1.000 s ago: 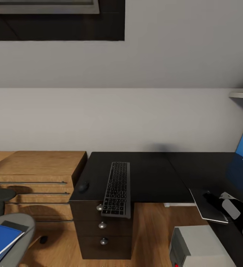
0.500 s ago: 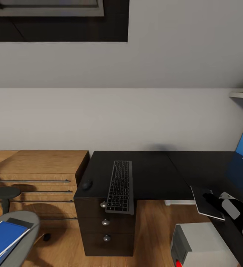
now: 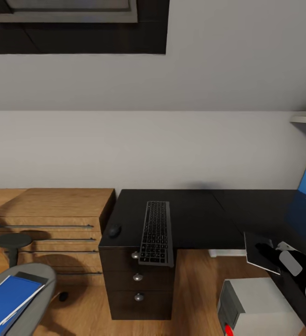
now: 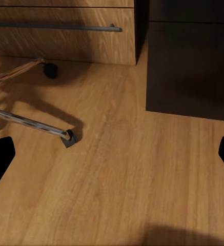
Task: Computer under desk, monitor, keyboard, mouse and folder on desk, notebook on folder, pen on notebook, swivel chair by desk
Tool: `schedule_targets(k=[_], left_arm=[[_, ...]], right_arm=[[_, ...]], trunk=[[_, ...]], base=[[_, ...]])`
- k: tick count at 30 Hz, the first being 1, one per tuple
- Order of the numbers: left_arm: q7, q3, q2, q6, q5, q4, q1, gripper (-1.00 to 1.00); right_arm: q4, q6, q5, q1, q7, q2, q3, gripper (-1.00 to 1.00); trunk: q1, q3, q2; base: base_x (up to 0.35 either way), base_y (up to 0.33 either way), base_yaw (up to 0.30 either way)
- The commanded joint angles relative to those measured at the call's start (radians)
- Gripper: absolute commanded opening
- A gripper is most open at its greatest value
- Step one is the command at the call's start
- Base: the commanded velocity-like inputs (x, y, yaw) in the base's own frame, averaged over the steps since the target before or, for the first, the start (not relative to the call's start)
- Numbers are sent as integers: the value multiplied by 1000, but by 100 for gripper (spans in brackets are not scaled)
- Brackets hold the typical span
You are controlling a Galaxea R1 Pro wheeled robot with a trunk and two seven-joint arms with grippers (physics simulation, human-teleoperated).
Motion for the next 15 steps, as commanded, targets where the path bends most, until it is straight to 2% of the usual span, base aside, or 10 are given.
schedule_targets(k=[1, 15], left_arm=[[5, -9, 0, -2, 6, 0, -1, 100], [5, -9, 0, -2, 6, 0, -1, 100]], right_arm=[[51, 9, -18, 1, -9, 0, -4, 100], [51, 9, -18, 1, -8, 2, -4, 100]], trunk=[[0, -1, -1], [0, -1, -1]], base=[[-19, 33, 0], [-4, 48, 0]])
